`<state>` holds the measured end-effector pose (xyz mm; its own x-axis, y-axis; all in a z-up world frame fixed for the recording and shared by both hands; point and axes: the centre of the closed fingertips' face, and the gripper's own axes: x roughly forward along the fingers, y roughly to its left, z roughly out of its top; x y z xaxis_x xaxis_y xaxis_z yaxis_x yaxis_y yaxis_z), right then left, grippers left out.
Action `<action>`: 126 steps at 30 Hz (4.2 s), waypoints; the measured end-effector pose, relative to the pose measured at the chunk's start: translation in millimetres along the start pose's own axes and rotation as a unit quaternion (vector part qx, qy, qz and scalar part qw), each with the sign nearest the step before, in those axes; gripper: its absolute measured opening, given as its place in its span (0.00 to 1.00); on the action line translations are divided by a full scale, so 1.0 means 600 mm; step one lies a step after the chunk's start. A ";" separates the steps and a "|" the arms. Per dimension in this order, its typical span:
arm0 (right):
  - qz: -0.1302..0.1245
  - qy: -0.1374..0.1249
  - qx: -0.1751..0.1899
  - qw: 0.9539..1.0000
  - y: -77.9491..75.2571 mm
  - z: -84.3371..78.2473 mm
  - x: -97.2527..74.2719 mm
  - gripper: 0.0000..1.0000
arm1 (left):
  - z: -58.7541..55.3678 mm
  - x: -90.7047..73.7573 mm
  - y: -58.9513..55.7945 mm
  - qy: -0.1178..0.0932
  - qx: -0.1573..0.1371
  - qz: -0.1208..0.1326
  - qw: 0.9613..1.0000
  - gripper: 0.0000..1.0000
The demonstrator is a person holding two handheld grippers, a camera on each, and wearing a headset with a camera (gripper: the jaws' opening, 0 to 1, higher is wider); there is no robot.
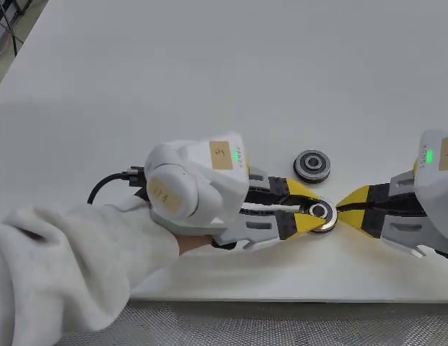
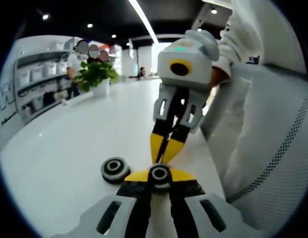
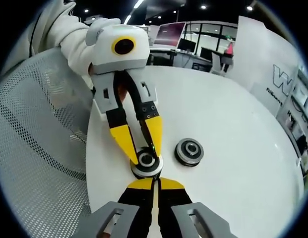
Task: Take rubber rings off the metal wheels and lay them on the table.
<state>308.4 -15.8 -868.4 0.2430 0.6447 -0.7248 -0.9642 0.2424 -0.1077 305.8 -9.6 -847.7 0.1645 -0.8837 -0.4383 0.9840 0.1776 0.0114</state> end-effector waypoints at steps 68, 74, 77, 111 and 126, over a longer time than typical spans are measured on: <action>0.157 -0.103 0.492 0.850 0.000 0.028 -0.029 0.00 | 0.001 0.003 0.000 0.004 0.020 -0.002 1.000 0.12; 0.161 -0.103 0.490 0.851 0.000 0.031 -0.027 0.00 | 0.002 0.002 0.000 0.003 0.019 -0.002 1.000 0.12; 0.164 -0.105 0.491 0.849 0.000 0.032 -0.027 0.00 | 0.002 0.002 0.000 0.003 0.019 -0.002 1.000 0.12; 0.199 -0.137 0.505 0.829 -0.003 0.055 -0.023 0.00 | 0.003 0.004 0.001 0.003 0.020 0.002 1.000 0.13; 0.184 -0.123 0.491 0.843 -0.002 0.049 -0.031 0.00 | 0.025 -0.011 -0.008 -0.010 0.004 -0.027 1.000 0.15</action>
<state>308.0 -7.0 -834.7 0.0773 0.9091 -0.4093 -0.4563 0.3973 0.7962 301.0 -10.9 -831.2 0.1133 -0.9001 -0.4207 0.9919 0.1267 -0.0039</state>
